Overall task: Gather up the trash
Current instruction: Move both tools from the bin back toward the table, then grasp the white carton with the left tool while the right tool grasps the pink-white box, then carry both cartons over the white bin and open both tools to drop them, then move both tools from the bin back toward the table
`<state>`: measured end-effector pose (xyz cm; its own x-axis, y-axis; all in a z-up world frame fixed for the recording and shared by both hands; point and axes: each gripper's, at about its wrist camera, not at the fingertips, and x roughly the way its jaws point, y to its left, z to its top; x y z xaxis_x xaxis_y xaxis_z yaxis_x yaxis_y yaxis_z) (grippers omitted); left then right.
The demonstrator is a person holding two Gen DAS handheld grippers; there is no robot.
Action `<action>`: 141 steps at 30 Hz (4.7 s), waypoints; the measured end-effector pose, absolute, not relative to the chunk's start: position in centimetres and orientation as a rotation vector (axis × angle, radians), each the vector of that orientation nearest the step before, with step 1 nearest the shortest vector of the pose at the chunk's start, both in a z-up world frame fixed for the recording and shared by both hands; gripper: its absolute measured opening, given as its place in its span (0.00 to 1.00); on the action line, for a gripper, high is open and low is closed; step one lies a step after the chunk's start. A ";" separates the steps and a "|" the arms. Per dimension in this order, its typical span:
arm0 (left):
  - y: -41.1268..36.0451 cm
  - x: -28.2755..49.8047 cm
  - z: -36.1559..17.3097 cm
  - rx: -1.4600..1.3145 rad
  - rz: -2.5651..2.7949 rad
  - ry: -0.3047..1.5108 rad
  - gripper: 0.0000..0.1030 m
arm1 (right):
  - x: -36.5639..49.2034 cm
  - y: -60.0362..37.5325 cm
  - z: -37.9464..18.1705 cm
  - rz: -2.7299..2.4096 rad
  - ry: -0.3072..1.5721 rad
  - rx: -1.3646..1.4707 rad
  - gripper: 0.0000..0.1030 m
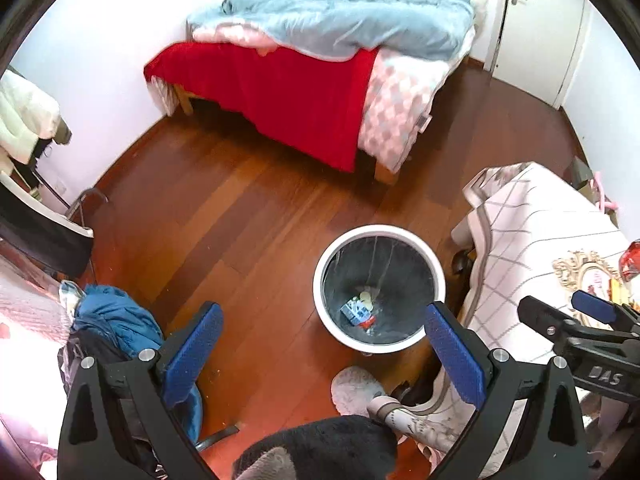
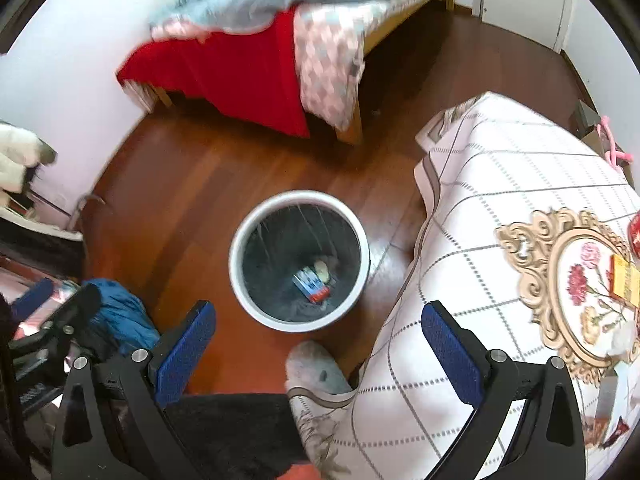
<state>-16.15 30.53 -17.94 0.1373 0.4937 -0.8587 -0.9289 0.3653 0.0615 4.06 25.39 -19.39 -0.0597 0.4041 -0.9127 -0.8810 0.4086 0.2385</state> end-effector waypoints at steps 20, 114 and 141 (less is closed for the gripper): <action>14.5 6.5 -20.1 -0.431 0.725 1.029 1.00 | 23.7 -3.9 -15.7 0.702 1.267 -0.203 1.00; 43.7 -9.9 -33.9 -0.949 0.861 1.142 0.37 | 8.5 37.5 -39.4 1.041 1.619 -0.535 0.51; 38.7 -14.3 -27.9 -0.791 1.054 1.078 1.00 | 5.0 33.4 -32.7 1.019 1.430 -0.699 1.00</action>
<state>-14.32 38.72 -27.87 0.1127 0.2808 -0.9531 -0.9467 0.3218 -0.0171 4.99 33.35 -32.69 -0.1344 0.1447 -0.9803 -0.8795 0.4382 0.1853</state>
